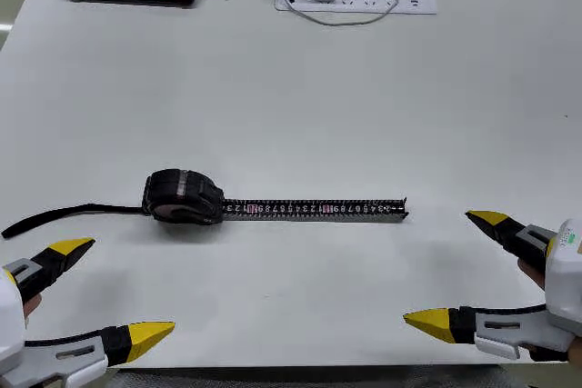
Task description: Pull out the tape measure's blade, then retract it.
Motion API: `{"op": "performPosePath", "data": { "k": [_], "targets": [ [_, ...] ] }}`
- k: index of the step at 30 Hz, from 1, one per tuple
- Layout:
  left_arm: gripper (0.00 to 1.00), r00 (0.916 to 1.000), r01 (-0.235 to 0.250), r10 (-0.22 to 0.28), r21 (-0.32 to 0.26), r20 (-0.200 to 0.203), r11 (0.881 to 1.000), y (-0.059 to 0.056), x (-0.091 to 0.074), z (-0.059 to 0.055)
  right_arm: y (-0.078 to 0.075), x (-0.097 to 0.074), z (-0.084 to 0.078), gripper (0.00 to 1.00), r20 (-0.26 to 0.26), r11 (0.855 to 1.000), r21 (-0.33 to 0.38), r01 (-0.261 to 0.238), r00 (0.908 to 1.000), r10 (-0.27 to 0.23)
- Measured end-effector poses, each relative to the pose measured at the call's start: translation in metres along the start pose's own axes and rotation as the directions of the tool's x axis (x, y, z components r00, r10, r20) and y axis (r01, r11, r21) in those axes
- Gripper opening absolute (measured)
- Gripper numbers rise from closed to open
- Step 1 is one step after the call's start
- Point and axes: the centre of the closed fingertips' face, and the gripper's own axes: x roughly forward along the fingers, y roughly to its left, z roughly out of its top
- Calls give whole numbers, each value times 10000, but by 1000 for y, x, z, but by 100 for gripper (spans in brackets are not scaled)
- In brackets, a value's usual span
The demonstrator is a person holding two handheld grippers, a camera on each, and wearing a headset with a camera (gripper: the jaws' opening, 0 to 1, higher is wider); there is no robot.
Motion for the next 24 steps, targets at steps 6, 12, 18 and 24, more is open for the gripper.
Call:
{"op": "performPosePath", "data": {
  "k": [6,12,18,24],
  "targets": [
    [83,10000,3,-3,-18,34,10000,0,1,1,0,0,0,94,20,10000,10,23,10000,-23],
    [83,10000,-18,19,-68,50,10000,0,0,1,1,0,0,94,23,10000,21,3,10000,-3],
    [83,9999,6,-5,-129,106,9999,1,0,3,2,1,1,94,57,10000,44,-44,10000,44],
    [83,9999,21,-20,-135,107,9999,0,1,2,2,1,0,94,40,10000,38,-25,10000,25]
  ]
}}
